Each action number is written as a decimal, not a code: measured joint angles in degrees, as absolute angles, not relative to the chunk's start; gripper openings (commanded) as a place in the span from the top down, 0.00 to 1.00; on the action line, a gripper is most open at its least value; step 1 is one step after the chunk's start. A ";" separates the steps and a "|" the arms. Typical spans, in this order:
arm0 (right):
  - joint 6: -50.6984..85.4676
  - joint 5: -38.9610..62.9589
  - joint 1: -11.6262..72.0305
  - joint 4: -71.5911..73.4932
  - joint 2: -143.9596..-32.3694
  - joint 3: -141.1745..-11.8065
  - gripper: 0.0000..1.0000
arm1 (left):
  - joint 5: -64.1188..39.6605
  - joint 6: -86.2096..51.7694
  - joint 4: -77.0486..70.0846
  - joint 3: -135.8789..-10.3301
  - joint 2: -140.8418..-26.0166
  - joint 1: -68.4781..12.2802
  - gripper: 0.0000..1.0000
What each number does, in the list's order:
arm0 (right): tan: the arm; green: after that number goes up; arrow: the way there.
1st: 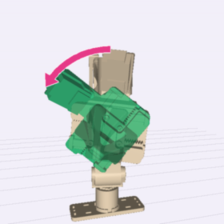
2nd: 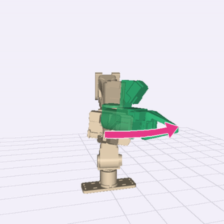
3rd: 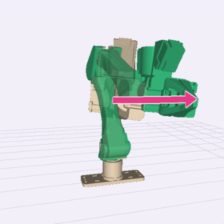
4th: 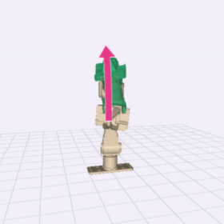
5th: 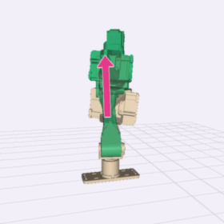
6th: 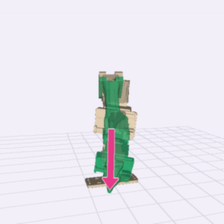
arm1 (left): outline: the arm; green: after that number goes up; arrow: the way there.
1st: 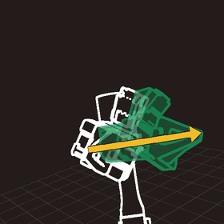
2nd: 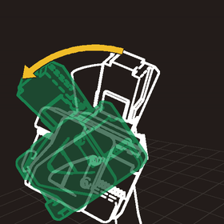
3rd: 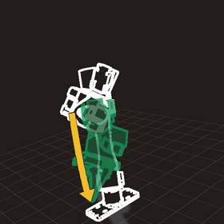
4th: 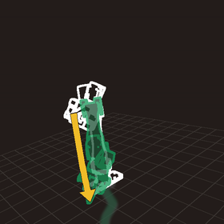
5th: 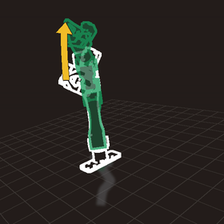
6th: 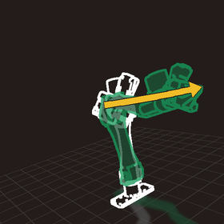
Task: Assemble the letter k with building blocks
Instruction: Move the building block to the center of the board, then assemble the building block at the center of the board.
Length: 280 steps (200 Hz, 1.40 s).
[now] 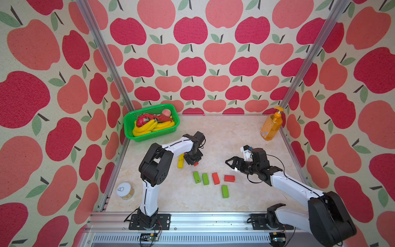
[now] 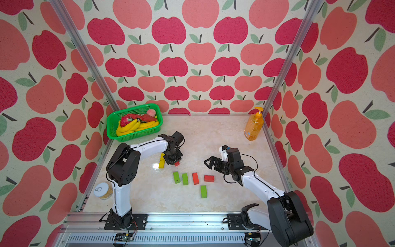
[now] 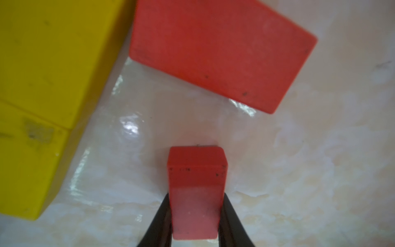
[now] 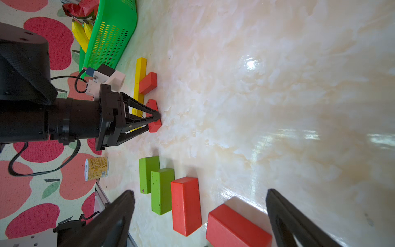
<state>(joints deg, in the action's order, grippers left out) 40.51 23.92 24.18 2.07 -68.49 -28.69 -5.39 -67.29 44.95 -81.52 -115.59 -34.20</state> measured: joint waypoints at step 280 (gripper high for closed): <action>19.64 0.73 54.08 -16.80 -107.98 -74.17 0.06 | -35.81 -25.23 30.11 -48.51 -70.57 -3.97 0.02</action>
